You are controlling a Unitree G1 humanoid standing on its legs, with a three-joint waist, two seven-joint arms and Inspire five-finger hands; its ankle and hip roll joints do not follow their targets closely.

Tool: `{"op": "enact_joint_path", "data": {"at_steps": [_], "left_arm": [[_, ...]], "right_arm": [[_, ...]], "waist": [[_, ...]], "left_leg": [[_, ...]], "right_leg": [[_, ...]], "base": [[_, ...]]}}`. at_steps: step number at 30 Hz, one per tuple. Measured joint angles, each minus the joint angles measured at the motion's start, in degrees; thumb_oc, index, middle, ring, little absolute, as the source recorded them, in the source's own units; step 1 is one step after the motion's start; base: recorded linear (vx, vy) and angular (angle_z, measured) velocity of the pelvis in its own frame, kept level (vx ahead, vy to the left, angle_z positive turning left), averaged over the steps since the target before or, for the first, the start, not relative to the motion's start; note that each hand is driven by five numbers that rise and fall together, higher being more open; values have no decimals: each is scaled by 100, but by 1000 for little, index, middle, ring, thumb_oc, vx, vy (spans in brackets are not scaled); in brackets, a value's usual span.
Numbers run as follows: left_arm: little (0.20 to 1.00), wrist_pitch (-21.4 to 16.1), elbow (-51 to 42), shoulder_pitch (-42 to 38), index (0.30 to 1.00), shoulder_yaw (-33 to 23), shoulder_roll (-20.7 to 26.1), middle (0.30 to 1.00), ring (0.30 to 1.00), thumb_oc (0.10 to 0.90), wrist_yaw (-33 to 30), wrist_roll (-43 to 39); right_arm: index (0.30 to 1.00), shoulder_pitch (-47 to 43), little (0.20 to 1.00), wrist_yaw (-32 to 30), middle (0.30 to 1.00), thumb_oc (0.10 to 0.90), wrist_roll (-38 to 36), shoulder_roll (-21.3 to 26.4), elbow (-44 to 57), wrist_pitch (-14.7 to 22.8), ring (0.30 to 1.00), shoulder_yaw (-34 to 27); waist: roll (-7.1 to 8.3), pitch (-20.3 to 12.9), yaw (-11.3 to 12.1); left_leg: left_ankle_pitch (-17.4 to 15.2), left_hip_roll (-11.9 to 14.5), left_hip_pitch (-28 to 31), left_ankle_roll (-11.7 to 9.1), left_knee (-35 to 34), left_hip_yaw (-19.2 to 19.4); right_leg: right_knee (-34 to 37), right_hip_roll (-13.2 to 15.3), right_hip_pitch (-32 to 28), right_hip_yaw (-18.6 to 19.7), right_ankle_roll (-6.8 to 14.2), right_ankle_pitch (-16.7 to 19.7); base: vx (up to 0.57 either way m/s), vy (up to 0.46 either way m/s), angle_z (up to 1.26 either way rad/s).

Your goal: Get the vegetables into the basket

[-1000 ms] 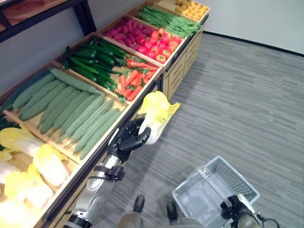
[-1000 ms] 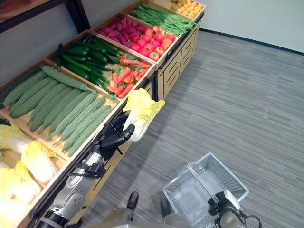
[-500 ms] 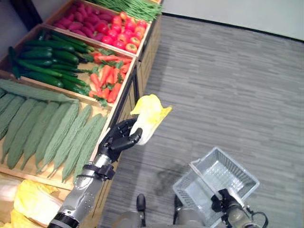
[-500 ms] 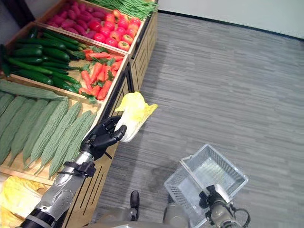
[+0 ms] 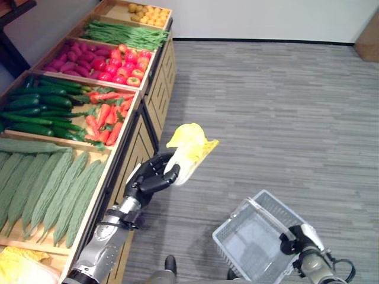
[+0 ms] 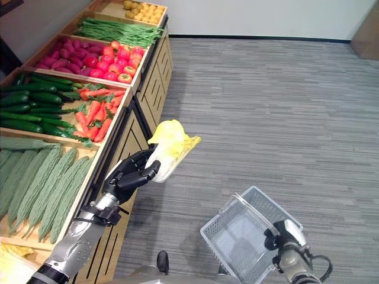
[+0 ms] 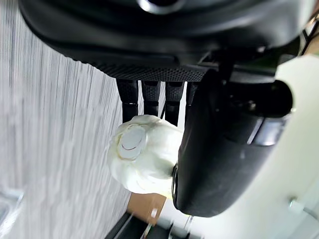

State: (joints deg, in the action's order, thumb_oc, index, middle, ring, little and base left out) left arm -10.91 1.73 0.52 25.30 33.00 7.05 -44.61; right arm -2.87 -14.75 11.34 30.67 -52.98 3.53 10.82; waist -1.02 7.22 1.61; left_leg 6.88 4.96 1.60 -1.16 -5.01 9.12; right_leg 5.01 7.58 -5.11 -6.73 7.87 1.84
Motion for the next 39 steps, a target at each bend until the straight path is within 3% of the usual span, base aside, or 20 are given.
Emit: {"op": "enact_joint_path", "data": {"at_steps": [5, 8, 11, 17, 22, 25, 36, 37, 38, 39], "left_arm": [[300, 49, -9, -546, 300, 591, 66, 300, 300, 400, 232, 792], [300, 50, 5, -1306, 300, 1313, 445, 300, 300, 400, 210, 1477], [300, 35, -23, -1416, 300, 1373, 320, 300, 300, 400, 259, 1998], [300, -264, 73, -2255, 300, 2237, 688, 300, 300, 400, -74, 4055], [300, -561, 442, -2420, 300, 2376, 548, 300, 300, 400, -244, 5263], [300, -707, 1143, -2366, 300, 2294, 296, 300, 300, 400, -590, 6049], [300, -400, 2513, -2209, 300, 2192, -299, 300, 300, 400, -1547, 7539], [525, -381, 2563, -2189, 525, 2177, -329, 525, 525, 561, -1600, 7621], [942, -304, 2654, -2142, 942, 2151, -380, 942, 942, 859, -1705, 7807], [1000, -293, 2740, -2127, 1000, 2112, -430, 1000, 1000, 900, -1783, 7921]], "right_arm": [[300, -180, 300, -9, 300, 400, -116, 196, 728, 149, 300, 245], [300, -304, 300, 86, 300, 400, -333, 192, 1372, 200, 300, 608], [300, -443, 300, 126, 300, 400, -440, 143, 1425, 294, 300, 779], [300, -693, 300, 137, 300, 400, -823, 80, 1631, 351, 300, 880], [300, -840, 300, 189, 300, 400, -955, 67, 1787, 352, 300, 1038], [300, -819, 300, 257, 300, 400, -1026, -13, 1896, 342, 300, 1236], [300, -559, 300, 563, 300, 400, -1661, -308, 3102, 350, 300, 1494], [300, -527, 300, 582, 300, 400, -1687, -309, 3181, 356, 300, 1495], [300, -513, 300, 610, 300, 400, -1733, -323, 3243, 442, 300, 1497], [300, -511, 300, 611, 300, 400, -1826, -333, 3263, 442, 300, 1497]], "waist": [[-20, -100, -216], [-69, -149, -282], [-103, -200, -295], [-122, -240, -282], [-113, -259, -297], [-114, -261, -300], [-74, -275, -406], [-70, -278, -408], [-53, -287, -414], [-40, -295, -411]], "left_leg": [[-23, 55, -6, -118, -1, 137], [-19, 50, 2, -132, -1, 203], [-17, 41, 12, -131, -1, 221], [-16, 35, 22, -129, -1, 226], [-16, 33, 26, -129, -1, 228], [-17, 33, 32, -129, -2, 235], [-17, 40, 49, -129, -4, 270], [-17, 41, 50, -129, -4, 272], [-18, 42, 51, -129, -4, 281], [-18, 41, 52, -129, -4, 282]], "right_leg": [[8, -9, 108, 169, -73, 61], [21, -2, 145, 246, -69, 106], [2, 1, 144, 282, -74, 130], [-2, 4, 115, 280, -77, 134], [-2, 6, 117, 283, -77, 134], [-2, 7, 121, 290, -77, 134], [-1, -1, 145, 327, -77, 137], [-1, -1, 145, 330, -77, 137], [-1, -1, 151, 338, -77, 137], [-1, -1, 151, 340, -77, 137]], "base": [[3, -44, -19], [5, -23, -12], [6, -7, -5], [0, 0, 0], [0, 0, 0], [2, 4, -1], [1, 1, 0], [0, 0, 0], [0, 0, 0], [0, 0, 0]]}}
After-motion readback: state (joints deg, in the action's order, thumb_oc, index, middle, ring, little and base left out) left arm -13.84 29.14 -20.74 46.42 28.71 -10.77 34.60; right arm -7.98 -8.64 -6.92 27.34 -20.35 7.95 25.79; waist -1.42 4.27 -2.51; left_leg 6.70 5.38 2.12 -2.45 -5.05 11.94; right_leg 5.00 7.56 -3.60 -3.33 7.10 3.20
